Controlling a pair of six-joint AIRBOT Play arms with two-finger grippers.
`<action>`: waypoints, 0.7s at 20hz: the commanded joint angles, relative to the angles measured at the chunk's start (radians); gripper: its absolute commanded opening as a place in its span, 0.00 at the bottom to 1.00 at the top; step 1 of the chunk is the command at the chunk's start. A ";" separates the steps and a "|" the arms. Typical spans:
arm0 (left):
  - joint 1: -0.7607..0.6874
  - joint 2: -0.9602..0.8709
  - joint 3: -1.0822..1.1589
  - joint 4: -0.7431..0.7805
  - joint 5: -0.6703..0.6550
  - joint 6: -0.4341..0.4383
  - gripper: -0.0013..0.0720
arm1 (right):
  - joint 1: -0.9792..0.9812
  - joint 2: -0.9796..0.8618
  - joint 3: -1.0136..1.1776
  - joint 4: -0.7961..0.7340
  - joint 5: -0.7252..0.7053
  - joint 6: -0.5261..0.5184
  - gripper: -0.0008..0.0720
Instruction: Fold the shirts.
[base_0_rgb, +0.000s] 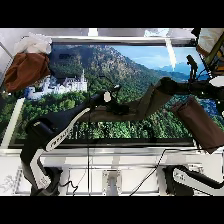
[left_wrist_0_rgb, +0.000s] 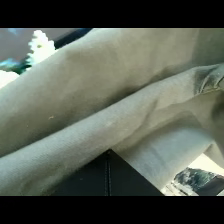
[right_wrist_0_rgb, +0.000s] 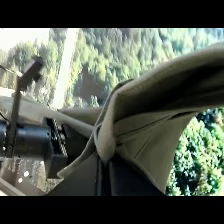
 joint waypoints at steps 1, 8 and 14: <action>-0.008 -0.018 0.005 -0.023 0.002 -0.004 0.03 | 0.013 0.041 0.001 -0.004 -0.031 -0.002 0.05; -0.098 -0.035 0.025 -0.084 0.062 0.032 0.03 | -0.001 0.154 0.001 -0.116 -0.047 0.010 0.05; -0.086 -0.055 0.227 -0.066 -0.007 0.101 0.03 | -0.101 0.200 0.001 -0.093 0.011 0.008 0.05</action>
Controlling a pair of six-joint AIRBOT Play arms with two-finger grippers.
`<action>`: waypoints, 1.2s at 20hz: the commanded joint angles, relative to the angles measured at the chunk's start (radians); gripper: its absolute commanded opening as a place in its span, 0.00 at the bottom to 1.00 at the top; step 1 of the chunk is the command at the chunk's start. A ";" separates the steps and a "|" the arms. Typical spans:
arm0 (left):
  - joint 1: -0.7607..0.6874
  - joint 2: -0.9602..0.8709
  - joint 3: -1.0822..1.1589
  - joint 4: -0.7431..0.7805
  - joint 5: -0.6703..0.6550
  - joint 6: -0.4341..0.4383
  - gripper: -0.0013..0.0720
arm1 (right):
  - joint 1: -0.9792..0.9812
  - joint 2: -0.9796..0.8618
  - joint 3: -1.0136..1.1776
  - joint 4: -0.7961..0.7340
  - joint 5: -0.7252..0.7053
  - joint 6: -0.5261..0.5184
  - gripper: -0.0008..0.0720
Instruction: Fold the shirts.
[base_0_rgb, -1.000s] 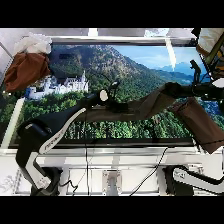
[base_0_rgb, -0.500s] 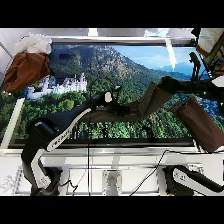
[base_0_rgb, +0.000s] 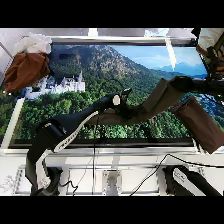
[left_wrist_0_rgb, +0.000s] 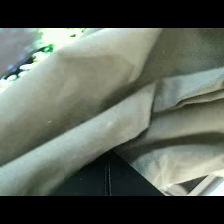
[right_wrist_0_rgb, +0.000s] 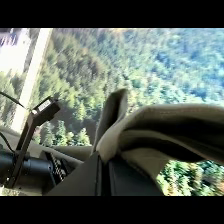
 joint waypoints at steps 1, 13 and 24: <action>0.021 0.000 0.166 0.012 -0.057 0.069 0.03 | -0.022 0.018 0.001 -0.001 0.051 -0.002 0.05; 0.394 0.294 0.501 0.374 -0.335 0.023 0.05 | 0.454 -0.051 0.001 0.018 -0.201 0.073 0.05; 0.492 0.435 0.437 0.485 -0.491 0.034 0.05 | 0.999 -0.447 0.001 0.220 -0.578 0.088 0.53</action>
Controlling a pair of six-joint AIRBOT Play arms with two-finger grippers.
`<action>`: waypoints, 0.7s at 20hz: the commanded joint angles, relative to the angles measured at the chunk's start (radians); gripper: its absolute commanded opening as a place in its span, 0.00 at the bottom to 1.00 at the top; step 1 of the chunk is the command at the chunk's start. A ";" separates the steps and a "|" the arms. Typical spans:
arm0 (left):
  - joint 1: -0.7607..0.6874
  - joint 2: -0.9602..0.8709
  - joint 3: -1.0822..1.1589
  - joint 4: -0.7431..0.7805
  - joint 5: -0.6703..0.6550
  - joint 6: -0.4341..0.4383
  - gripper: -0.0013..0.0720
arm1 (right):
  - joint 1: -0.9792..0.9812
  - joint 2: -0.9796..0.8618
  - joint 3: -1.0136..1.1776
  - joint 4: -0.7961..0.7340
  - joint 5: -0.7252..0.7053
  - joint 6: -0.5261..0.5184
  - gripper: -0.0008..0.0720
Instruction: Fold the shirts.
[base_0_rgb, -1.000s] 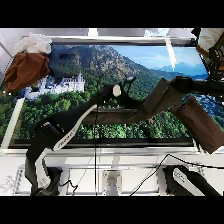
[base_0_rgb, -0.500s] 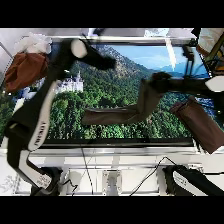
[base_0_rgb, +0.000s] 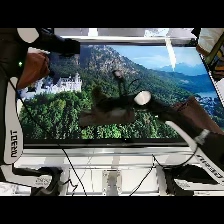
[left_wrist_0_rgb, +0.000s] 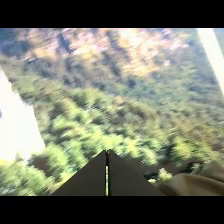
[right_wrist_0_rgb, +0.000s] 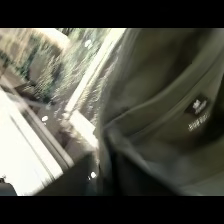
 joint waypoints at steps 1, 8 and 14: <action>0.008 0.012 -0.006 0.027 -0.060 0.010 0.05 | 0.071 -0.077 0.001 0.034 -0.102 0.003 0.57; 0.008 0.013 -0.006 0.019 -0.085 0.016 0.05 | -0.214 -0.018 0.001 -0.063 0.180 0.011 0.56; 0.007 0.012 -0.006 0.015 -0.087 0.016 0.05 | -0.525 -0.001 -0.020 -0.328 0.437 0.097 0.58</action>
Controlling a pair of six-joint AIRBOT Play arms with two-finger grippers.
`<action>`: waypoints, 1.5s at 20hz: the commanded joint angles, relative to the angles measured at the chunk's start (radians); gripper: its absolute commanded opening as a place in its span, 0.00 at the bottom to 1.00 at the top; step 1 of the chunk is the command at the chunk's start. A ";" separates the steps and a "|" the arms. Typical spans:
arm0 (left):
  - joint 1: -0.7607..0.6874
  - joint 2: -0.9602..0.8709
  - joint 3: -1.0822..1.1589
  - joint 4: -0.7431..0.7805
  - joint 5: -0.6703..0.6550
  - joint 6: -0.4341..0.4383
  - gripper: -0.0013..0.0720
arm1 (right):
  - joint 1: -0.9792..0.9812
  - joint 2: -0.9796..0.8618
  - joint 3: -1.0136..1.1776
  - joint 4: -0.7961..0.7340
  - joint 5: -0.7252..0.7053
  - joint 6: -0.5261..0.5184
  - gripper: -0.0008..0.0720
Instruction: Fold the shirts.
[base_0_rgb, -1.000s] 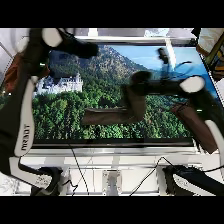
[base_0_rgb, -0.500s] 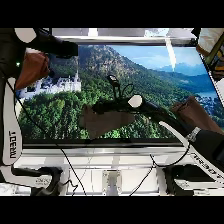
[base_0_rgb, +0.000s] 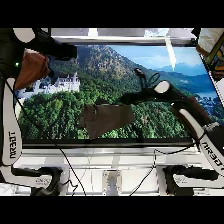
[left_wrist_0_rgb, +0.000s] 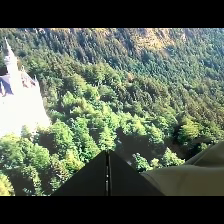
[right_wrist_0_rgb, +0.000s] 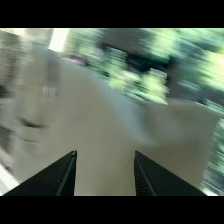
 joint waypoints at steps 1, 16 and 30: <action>0.000 0.001 0.000 -0.004 0.000 0.000 0.05 | -0.158 0.005 -0.032 -0.117 0.138 0.033 0.65; 0.000 0.000 0.000 -0.062 0.003 0.001 0.59 | -0.185 -0.234 -0.162 0.464 -0.052 -0.204 0.74; 0.000 0.000 0.000 -0.063 -0.015 0.000 0.59 | -0.116 -0.226 -0.159 0.869 -0.011 -0.473 0.05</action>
